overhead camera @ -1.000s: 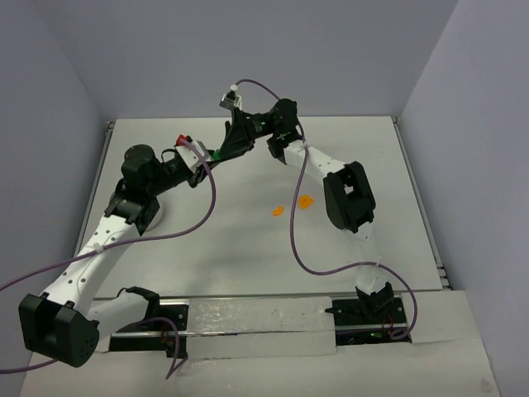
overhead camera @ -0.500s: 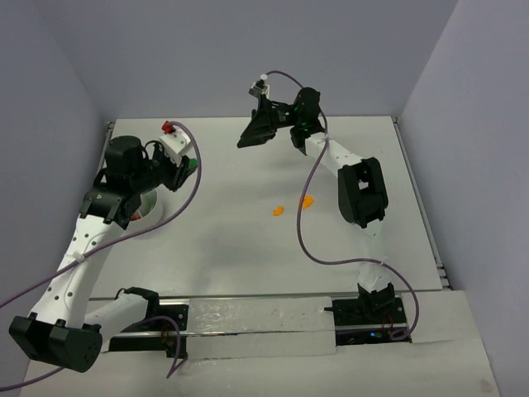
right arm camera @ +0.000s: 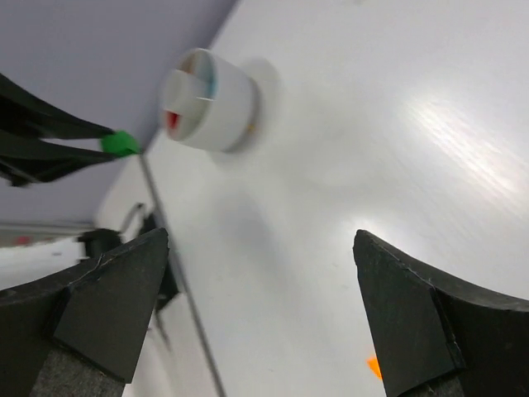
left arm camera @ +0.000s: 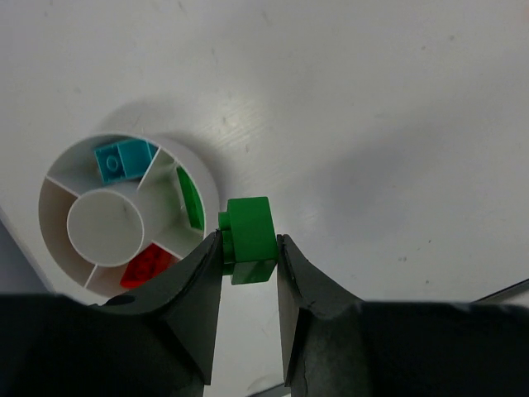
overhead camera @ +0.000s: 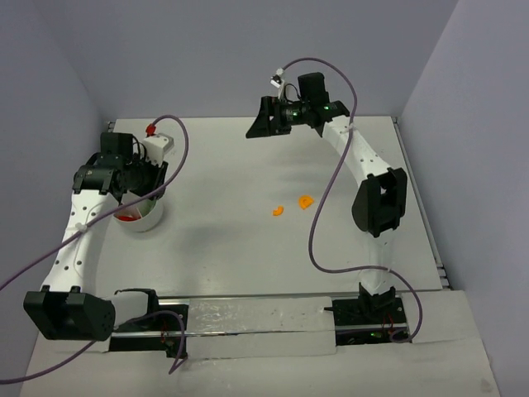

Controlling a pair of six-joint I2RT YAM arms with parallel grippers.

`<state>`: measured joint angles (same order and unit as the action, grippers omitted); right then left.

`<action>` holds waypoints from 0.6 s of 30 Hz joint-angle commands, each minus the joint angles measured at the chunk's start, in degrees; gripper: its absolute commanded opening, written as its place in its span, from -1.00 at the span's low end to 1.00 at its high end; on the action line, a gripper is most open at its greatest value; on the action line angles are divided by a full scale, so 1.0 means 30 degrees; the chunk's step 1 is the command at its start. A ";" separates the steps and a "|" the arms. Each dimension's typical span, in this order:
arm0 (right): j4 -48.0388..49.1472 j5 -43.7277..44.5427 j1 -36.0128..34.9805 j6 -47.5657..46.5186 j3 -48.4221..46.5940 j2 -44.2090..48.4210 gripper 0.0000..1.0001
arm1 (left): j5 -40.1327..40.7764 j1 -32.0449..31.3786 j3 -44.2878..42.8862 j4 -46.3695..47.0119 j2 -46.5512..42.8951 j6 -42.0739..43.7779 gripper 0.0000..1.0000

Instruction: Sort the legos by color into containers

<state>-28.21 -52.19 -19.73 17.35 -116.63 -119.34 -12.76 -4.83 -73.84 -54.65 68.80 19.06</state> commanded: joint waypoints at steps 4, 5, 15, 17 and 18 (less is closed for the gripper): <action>-0.4072 0.4595 0.0219 -0.7135 0.2087 0.2811 1.00 | 0.3006 0.0496 -0.0229 -0.0883 0.1185 -0.0229 -1.00; -0.4073 0.4626 0.0193 -0.7251 0.2262 0.2899 1.00 | 0.3327 0.0497 -0.0229 -0.0849 0.1389 -0.0170 -1.00; -0.4582 0.5040 0.0256 -0.8139 0.2045 0.2955 1.00 | 0.5152 0.0554 0.0099 0.0225 0.3464 0.0085 -1.00; -0.4629 0.5063 0.0314 -0.8215 0.2149 0.3024 1.00 | 0.5675 0.0554 0.0146 0.0585 0.4022 0.0033 -1.00; -0.4629 0.5063 0.0332 -0.8220 0.2328 0.3086 1.00 | 0.5877 0.0559 0.0113 0.0731 0.4217 0.0023 -1.00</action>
<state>-41.53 -37.84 -19.33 -5.40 -109.14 -113.01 1.33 -3.57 -73.42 -55.84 80.11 19.14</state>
